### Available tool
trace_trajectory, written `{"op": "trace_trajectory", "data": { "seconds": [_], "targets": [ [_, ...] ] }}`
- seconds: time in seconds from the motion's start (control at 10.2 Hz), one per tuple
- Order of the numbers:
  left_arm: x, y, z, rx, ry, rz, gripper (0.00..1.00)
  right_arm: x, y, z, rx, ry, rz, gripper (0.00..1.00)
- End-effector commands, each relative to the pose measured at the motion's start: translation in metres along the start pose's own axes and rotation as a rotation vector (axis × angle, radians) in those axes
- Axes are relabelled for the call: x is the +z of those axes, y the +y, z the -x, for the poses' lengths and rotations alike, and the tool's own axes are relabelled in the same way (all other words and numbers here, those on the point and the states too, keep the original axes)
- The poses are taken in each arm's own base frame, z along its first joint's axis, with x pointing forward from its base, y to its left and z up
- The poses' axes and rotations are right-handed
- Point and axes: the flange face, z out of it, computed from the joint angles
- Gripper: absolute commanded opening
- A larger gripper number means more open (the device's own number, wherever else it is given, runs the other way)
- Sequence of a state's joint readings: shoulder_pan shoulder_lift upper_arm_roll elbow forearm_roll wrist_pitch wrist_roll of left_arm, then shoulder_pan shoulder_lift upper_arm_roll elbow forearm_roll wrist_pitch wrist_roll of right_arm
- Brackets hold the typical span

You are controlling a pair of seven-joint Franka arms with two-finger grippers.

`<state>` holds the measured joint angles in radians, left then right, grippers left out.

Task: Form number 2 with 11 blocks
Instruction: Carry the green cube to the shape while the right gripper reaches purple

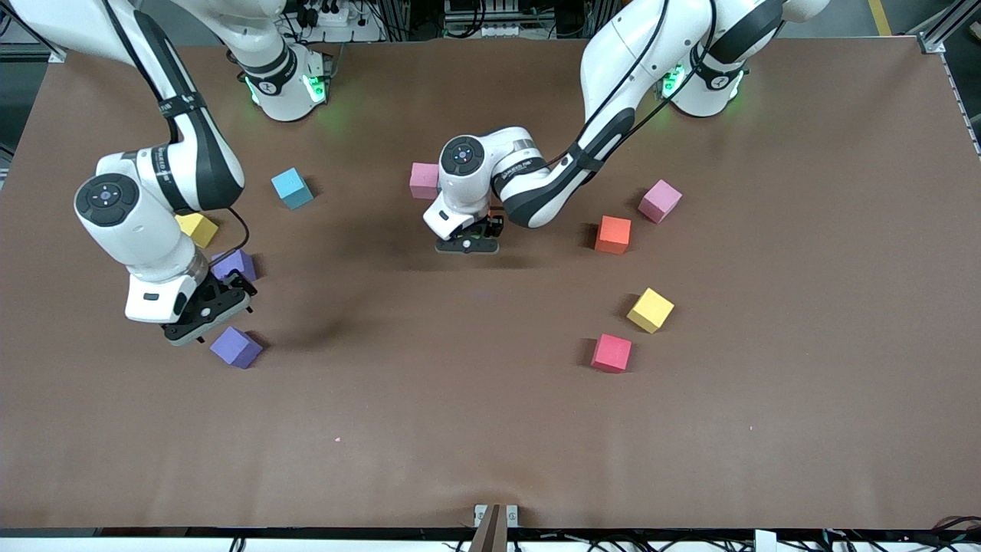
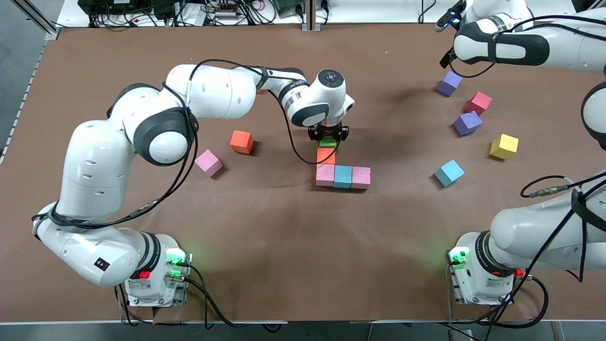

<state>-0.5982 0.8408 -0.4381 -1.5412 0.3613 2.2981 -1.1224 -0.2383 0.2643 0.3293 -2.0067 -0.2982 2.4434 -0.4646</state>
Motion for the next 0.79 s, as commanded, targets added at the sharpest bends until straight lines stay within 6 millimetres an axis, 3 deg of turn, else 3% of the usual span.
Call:
{"op": "trace_trajectory", "data": {
  "seconds": [0.0, 0.29, 0.49, 0.59, 0.69],
  "targets": [
    [0.009, -0.008, 0.011, -0.005, 0.004, -0.046, 0.25, -0.015, 0.021, 0.013, -0.073, -0.008, 0.02, 1.0],
    [0.007, -0.01, 0.012, -0.005, 0.004, -0.052, 0.26, -0.02, 0.008, 0.001, -0.082, -0.016, 0.013, 1.0],
    [0.009, -0.011, 0.013, -0.001, 0.002, -0.057, 0.4, -0.036, 0.012, -0.001, -0.092, -0.074, -0.004, 1.0],
    [0.01, -0.011, 0.013, -0.002, -0.001, -0.061, 0.78, -0.04, 0.012, -0.003, -0.095, -0.081, -0.007, 1.0],
    [0.009, -0.011, 0.014, -0.003, 0.0, -0.06, 1.0, -0.035, 0.013, -0.003, -0.104, -0.083, -0.011, 1.0]
  ]
}}
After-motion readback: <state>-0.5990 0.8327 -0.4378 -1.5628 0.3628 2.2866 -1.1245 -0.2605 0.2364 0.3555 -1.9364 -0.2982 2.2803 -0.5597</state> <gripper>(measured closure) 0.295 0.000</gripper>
